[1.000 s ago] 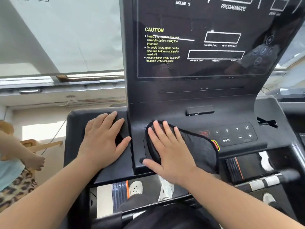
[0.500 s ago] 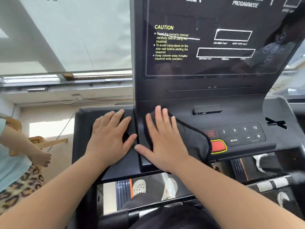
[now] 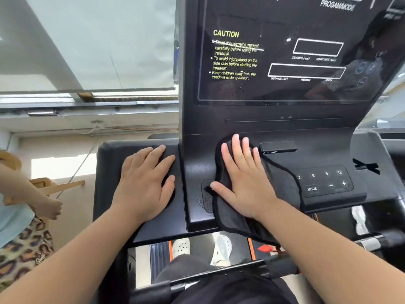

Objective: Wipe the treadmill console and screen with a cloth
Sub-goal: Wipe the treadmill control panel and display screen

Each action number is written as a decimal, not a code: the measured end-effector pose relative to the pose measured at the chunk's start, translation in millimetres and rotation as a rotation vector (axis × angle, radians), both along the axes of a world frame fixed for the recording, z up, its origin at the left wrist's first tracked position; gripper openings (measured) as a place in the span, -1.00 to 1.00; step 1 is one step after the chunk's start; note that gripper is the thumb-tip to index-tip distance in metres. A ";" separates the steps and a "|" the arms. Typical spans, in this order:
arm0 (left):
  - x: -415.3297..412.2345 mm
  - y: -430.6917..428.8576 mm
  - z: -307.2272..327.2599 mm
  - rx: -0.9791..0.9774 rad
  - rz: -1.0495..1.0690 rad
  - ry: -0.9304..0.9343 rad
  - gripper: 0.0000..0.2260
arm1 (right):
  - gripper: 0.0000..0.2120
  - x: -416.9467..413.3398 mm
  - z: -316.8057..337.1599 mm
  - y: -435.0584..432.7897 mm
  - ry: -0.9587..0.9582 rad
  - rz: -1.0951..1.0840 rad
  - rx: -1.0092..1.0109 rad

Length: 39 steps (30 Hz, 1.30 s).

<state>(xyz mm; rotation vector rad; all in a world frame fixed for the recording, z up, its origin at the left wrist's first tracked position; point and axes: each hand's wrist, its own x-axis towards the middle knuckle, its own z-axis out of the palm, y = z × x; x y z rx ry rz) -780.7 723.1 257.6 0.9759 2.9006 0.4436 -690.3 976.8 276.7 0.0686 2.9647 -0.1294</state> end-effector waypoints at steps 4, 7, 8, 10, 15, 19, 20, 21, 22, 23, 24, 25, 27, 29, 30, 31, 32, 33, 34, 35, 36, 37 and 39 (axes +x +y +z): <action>-2.1 -3.0 -0.7 0.127 0.047 0.001 -0.53 | -0.07 -11.2 -0.5 -47.1 0.002 0.127 -0.016; -2.4 -2.6 -0.8 0.161 0.062 0.011 -0.54 | -0.12 13.0 -3.4 -57.6 -0.042 0.410 -0.023; -2.1 -2.1 -0.7 0.160 0.059 0.013 -0.54 | -0.13 24.9 -6.6 -54.8 -0.038 0.469 -0.009; -2.3 -1.9 0.5 0.155 0.058 0.014 -0.55 | -0.15 44.4 -12.0 -40.0 -0.038 0.553 0.036; -3.0 -0.9 1.4 0.107 0.043 -0.007 -0.54 | -0.14 23.1 -5.3 19.8 -0.021 0.299 0.050; -3.4 -1.1 0.7 0.092 0.036 0.001 -0.54 | -0.07 4.0 0.3 -14.7 -0.003 0.076 0.003; -3.5 -1.8 0.4 0.094 0.035 0.005 -0.55 | -0.06 7.3 -0.9 -34.8 -0.003 0.131 -0.013; -3.9 -2.3 0.2 0.095 0.033 0.007 -0.55 | -0.07 13.4 -2.8 -52.6 -0.006 0.218 -0.026; -4.1 -2.7 0.1 0.097 0.031 0.008 -0.56 | -0.08 21.5 -5.3 -64.6 -0.012 0.309 -0.032; -3.8 -2.6 0.1 0.098 0.030 0.006 -0.56 | -0.10 30.4 -8.4 -68.6 -0.011 0.385 -0.027; -3.5 -2.4 0.0 0.101 0.028 0.006 -0.56 | -0.11 38.9 -11.2 -65.5 -0.006 0.446 -0.012; -3.2 -2.3 0.2 0.104 0.028 0.006 -0.56 | -0.13 46.3 -13.5 -57.1 0.000 0.495 0.005; -3.4 -2.5 1.1 0.111 0.034 0.005 -0.56 | -0.14 56.2 -16.7 -33.4 -0.002 0.521 0.036; -3.3 -2.6 1.8 0.111 0.036 -0.004 -0.55 | -0.14 55.4 -15.8 -6.5 -0.002 0.373 0.055; -3.3 -2.5 2.2 0.110 0.034 -0.009 -0.55 | -0.14 51.9 -13.4 5.0 -0.002 0.240 0.052; -3.4 -2.3 2.5 0.108 0.033 -0.013 -0.55 | -0.14 46.4 -10.1 12.1 0.000 0.096 0.040; -3.6 -2.3 2.5 0.104 0.032 -0.015 -0.55 | -0.12 39.9 -7.3 12.9 -0.001 -0.032 0.030; -3.3 -2.4 2.2 0.099 0.032 -0.014 -0.55 | -0.09 32.6 -6.8 6.7 0.000 -0.129 0.032; -3.2 -2.5 1.7 0.095 0.032 -0.013 -0.55 | -0.06 24.9 -8.2 -5.0 0.007 -0.200 0.036; -3.3 -2.7 1.7 0.093 0.032 -0.013 -0.55 | -0.03 16.1 -9.5 -19.9 0.015 -0.249 0.030; -3.4 -3.0 2.1 0.091 0.034 -0.013 -0.55 | -0.02 7.1 -9.5 -35.7 0.022 -0.276 0.008; -3.3 -3.0 2.4 0.089 0.034 -0.011 -0.55 | -0.02 -0.9 -7.2 -49.6 0.027 -0.273 -0.024; -2.7 -2.6 2.6 0.086 0.034 -0.005 -0.54 | -0.05 -8.1 3.9 -64.4 0.054 -0.180 -0.084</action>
